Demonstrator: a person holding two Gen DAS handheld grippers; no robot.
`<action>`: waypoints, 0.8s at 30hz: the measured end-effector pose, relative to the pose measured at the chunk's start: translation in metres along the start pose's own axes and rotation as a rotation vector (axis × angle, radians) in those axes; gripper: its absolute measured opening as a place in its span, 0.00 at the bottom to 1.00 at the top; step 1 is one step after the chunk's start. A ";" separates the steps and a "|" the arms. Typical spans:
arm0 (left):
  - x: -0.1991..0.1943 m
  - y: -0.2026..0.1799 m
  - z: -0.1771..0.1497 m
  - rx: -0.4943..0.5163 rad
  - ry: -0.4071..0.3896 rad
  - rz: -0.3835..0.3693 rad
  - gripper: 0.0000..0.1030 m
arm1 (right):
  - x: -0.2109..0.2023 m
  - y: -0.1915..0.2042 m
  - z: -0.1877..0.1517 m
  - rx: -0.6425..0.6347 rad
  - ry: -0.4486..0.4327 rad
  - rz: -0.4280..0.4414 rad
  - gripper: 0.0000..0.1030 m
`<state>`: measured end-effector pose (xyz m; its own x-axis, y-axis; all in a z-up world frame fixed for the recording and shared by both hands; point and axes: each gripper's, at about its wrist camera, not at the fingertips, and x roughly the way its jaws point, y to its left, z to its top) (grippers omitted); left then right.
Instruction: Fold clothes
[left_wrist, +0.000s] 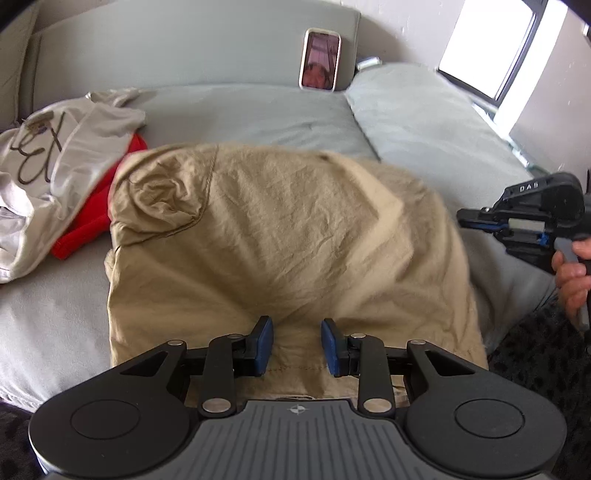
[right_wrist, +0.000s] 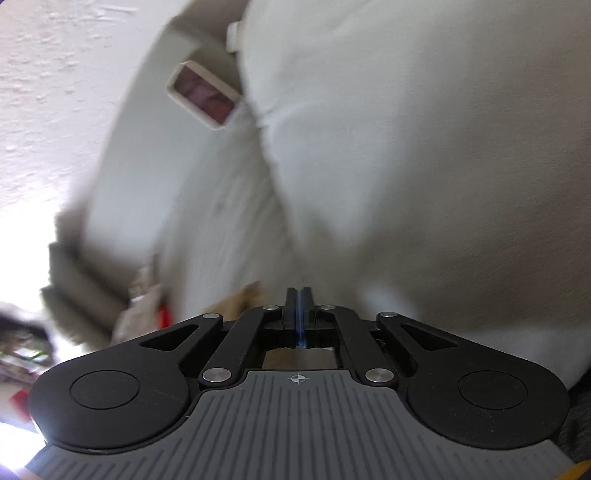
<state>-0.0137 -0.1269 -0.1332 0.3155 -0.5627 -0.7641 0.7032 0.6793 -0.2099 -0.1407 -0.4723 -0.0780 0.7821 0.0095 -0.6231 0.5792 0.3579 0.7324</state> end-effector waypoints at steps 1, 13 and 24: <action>-0.011 0.003 0.003 -0.022 -0.028 -0.015 0.36 | -0.002 0.005 0.000 -0.022 0.008 0.014 0.14; -0.004 0.123 0.103 -0.346 -0.056 0.032 0.56 | 0.015 0.043 0.005 -0.089 0.043 0.028 0.44; 0.064 0.134 0.111 -0.377 0.065 -0.065 0.26 | 0.056 0.041 0.011 -0.044 0.105 -0.015 0.43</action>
<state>0.1717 -0.1248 -0.1424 0.2281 -0.5875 -0.7764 0.4328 0.7755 -0.4597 -0.0710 -0.4678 -0.0800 0.7436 0.1012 -0.6610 0.5782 0.3992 0.7115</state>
